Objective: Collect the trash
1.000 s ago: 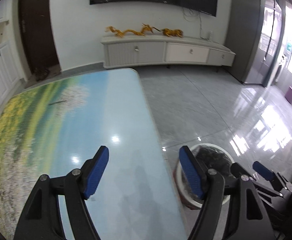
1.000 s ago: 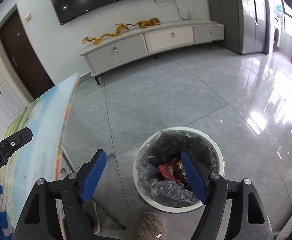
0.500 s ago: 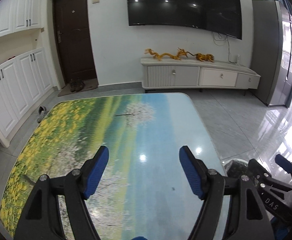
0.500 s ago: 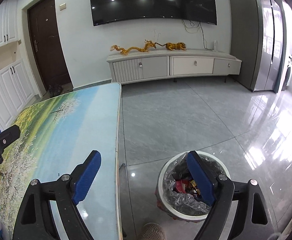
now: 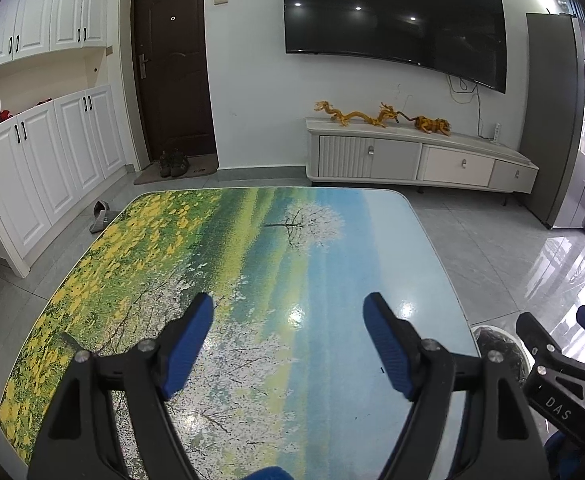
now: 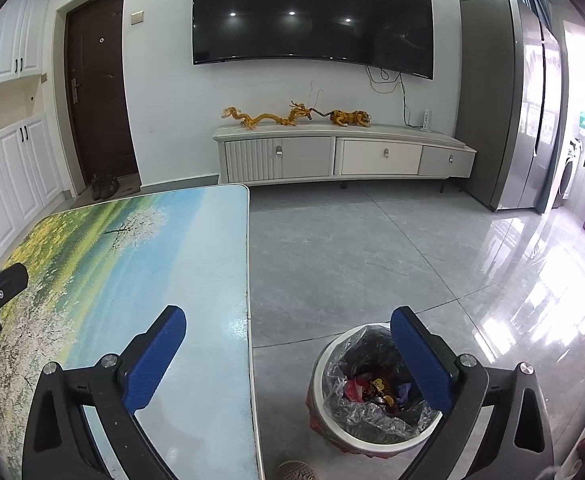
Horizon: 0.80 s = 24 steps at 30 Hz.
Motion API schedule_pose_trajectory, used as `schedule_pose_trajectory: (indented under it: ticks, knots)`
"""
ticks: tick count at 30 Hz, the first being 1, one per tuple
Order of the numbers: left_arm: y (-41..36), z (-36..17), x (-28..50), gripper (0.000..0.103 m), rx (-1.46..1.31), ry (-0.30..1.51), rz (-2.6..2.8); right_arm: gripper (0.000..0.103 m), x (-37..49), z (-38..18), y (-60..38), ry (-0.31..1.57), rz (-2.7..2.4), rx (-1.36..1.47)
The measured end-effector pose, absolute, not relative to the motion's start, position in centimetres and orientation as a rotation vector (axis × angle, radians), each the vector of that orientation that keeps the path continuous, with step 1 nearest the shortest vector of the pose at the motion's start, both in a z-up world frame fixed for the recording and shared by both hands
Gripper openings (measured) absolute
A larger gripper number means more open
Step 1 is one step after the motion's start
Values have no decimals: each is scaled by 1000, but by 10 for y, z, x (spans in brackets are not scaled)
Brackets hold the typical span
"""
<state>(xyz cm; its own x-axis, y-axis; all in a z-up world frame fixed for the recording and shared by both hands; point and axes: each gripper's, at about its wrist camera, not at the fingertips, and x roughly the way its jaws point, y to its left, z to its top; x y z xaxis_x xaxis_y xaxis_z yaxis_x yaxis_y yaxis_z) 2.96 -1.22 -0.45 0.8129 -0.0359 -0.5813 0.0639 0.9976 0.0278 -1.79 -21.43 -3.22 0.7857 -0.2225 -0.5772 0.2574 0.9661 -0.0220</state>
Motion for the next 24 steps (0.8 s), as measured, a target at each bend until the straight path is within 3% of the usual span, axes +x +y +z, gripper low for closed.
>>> schedule_pose_trajectory:
  ticks: [11,16,24]
  knots:
    - [-9,-3,28,84,41,594,-41,103,-24,-32,-222,588,-298,74]
    - [-10,-3,26,94,52,585,-34,103,-25,-33,-226,592,-310,84]
    - [-10,-3,23,95,61,577,-36,103,-27,-34,-225,589,-316,86]
